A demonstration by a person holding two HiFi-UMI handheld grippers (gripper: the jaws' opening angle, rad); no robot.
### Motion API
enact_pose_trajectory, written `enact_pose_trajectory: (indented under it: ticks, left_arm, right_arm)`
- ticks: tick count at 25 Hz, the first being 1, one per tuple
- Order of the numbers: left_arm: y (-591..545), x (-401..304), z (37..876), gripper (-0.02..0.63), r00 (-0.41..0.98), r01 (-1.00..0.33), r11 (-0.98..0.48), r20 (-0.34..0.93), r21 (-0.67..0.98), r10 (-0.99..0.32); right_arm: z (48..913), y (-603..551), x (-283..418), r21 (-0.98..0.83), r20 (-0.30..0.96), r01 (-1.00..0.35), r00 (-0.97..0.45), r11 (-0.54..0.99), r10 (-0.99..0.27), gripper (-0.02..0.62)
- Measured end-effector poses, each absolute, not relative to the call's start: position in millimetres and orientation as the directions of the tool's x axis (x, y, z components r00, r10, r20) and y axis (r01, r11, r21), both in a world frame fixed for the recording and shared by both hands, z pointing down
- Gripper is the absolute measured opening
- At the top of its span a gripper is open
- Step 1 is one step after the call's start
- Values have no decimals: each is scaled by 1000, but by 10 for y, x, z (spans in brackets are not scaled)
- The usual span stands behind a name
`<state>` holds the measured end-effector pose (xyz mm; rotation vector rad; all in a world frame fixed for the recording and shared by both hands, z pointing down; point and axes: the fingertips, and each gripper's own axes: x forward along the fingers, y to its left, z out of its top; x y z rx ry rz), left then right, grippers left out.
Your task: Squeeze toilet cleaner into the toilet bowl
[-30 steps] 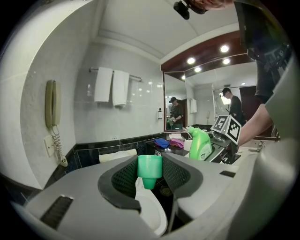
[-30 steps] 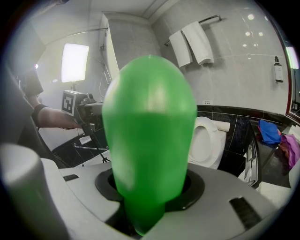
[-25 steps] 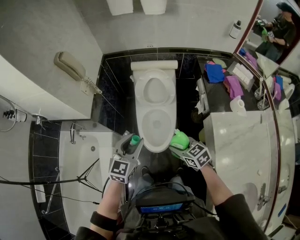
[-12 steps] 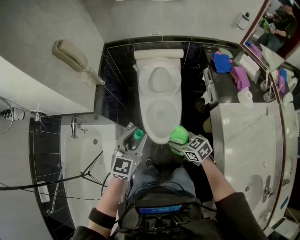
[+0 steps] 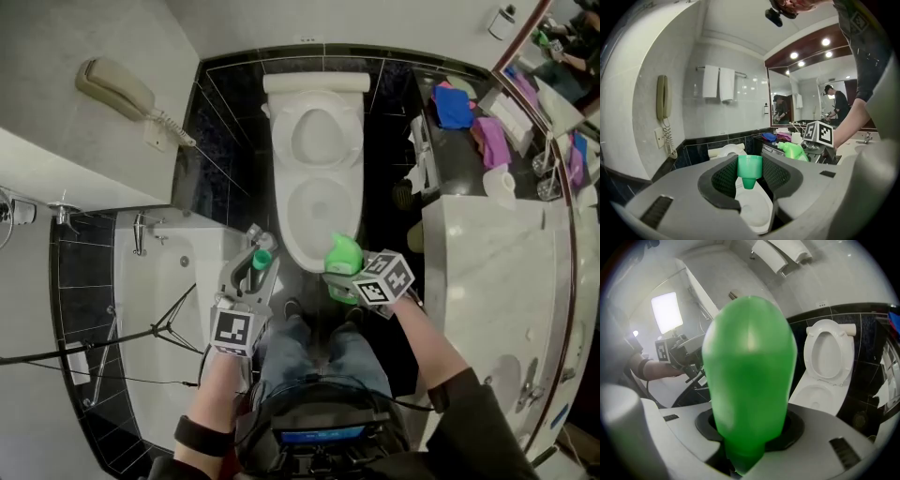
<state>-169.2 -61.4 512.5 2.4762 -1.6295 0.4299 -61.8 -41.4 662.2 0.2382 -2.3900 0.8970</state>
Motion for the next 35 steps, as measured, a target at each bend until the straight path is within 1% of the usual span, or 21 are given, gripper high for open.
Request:
enact_pose_trajectory:
  ticks: [7, 10, 15, 20, 25, 31, 35]
  left_arm:
    - [-574, -1557, 5691, 158, 281, -944, -324, 351, -69, -893]
    - [-597, -1570, 6032, 158, 285, -941, -331, 374, -64, -882]
    - [-794, -1656, 6650, 158, 305, -935, -351, 389, -49, -869]
    - [-1005, -1790, 7321, 158, 312, -940, -340, 408, 5, -858]
    - [-1112, -1845, 7887, 159, 333, -933, -358, 430, 23, -839]
    - [-1121, -1852, 8407, 160, 350, -925, -378, 460, 34, -816]
    - [-1162, -1837, 8653, 159, 357, -919, -394, 459, 17, -814]
  right_arm:
    - [7274, -289, -677, -760, 433, -202, -866, 618, 248, 187]
    - [7666, -197, -749, -798, 423, -177, -845, 576, 326, 187]
    - [8386, -200, -920, -855, 392, -166, -828, 492, 401, 187]
    - [9194, -205, -1000, -889, 385, -217, -831, 402, 402, 186]
    - [9798, -5, -1000, -920, 363, -249, -833, 302, 418, 186]
    - [10292, 146, -988, -950, 312, -275, -864, 148, 394, 185]
    - [10545, 193, -1021, -959, 281, -268, -879, 88, 385, 184]
